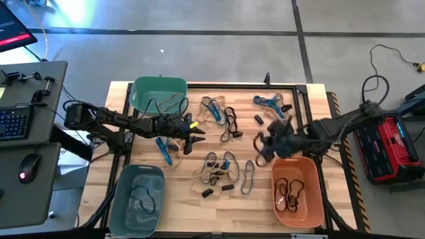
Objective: Sort rubber bands into baskets
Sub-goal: Put the black rubber band into the orange bin
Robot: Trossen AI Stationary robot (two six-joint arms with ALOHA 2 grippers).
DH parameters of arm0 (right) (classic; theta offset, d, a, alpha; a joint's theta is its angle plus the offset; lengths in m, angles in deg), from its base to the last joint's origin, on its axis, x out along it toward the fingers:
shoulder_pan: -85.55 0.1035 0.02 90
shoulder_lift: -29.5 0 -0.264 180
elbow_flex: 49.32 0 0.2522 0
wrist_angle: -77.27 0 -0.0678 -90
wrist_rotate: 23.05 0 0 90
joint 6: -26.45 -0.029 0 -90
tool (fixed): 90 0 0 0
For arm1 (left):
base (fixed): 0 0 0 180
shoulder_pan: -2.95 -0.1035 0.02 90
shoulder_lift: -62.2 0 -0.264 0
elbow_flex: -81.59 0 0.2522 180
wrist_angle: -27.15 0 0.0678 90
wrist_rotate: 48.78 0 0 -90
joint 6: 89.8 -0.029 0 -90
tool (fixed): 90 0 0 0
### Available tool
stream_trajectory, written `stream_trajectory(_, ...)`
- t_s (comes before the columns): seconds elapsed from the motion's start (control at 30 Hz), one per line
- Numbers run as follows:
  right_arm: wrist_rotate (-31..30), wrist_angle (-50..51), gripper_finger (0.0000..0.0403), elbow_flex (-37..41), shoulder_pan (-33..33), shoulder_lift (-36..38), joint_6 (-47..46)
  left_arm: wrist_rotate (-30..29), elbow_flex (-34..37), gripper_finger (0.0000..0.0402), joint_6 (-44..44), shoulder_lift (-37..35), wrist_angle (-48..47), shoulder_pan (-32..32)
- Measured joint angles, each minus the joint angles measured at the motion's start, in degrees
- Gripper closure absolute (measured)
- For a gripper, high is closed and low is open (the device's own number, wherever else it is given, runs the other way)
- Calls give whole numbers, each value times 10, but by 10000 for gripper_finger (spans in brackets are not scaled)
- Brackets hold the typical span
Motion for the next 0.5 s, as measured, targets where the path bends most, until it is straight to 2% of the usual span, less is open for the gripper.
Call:
stream_trajectory(0.33, -16, -22, 403, 0, 178, 0, -104, 0, 0, 284, 0, 0, 0, 0)
stream_trajectory(0.5, -15, -20, 403, 0, 258, -1, -211, 0, 0, 284, 0, 0, 0, 0)
